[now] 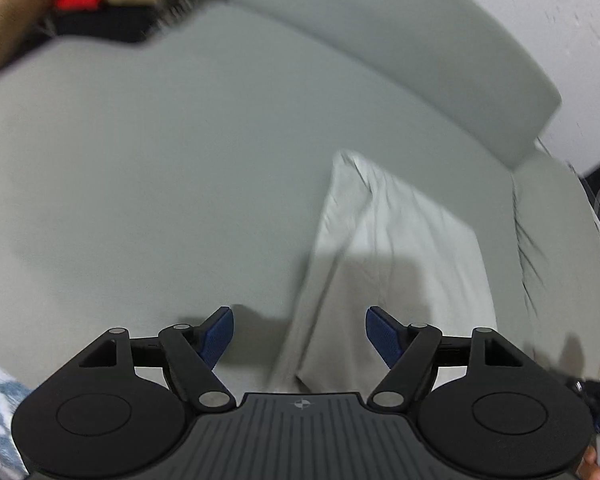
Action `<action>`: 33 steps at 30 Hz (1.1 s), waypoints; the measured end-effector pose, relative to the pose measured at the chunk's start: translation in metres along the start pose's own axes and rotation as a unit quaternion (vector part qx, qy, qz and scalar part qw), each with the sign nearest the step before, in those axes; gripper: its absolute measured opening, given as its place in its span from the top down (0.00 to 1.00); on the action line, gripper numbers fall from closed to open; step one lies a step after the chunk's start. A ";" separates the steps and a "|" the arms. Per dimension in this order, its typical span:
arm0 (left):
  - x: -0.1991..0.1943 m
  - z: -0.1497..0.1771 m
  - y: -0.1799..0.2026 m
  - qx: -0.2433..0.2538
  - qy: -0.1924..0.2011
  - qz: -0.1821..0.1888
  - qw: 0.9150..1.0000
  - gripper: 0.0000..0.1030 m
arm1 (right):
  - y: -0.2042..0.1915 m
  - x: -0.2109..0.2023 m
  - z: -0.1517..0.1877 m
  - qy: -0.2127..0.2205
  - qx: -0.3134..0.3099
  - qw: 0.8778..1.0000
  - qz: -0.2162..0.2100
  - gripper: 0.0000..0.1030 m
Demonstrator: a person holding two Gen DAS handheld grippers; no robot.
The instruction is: Fold clothes
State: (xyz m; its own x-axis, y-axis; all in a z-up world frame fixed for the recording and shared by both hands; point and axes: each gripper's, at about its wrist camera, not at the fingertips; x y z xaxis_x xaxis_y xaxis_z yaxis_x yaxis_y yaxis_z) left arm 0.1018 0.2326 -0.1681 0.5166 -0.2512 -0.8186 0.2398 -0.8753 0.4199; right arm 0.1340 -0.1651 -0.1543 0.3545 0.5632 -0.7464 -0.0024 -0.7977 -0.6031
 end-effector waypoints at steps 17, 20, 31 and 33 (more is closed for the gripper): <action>0.024 -0.003 0.003 0.003 -0.031 0.104 0.994 0.19 | -0.004 0.032 -0.013 -0.015 0.004 1.000 -0.023 0.15; 0.027 -0.004 0.005 0.008 -0.038 0.112 0.993 0.18 | -0.004 0.034 -0.014 -0.014 0.003 1.000 -0.027 0.15; 0.042 -0.020 -0.001 0.003 -0.086 0.179 0.980 0.17 | 0.011 0.060 -0.040 -0.032 0.015 0.996 -0.083 0.18; 0.048 -0.026 0.001 0.006 -0.097 0.188 0.977 0.17 | 0.013 0.068 -0.046 -0.033 0.015 0.995 -0.098 0.19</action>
State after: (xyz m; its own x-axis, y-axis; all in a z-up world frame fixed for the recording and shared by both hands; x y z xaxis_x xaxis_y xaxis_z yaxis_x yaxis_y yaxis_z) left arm 0.1480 0.2298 -0.1967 0.4003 -0.6286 -0.6668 0.0522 -0.7108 0.7015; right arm 0.2012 -0.1472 -0.2006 0.2887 0.7208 -0.6302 0.0333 -0.6654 -0.7457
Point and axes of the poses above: each gripper's, at about its wrist camera, not at the fingertips, and x roughly the way its jaws point, y to its right, z to its underside, and after that the axes turned 1 degree about z, right-handed
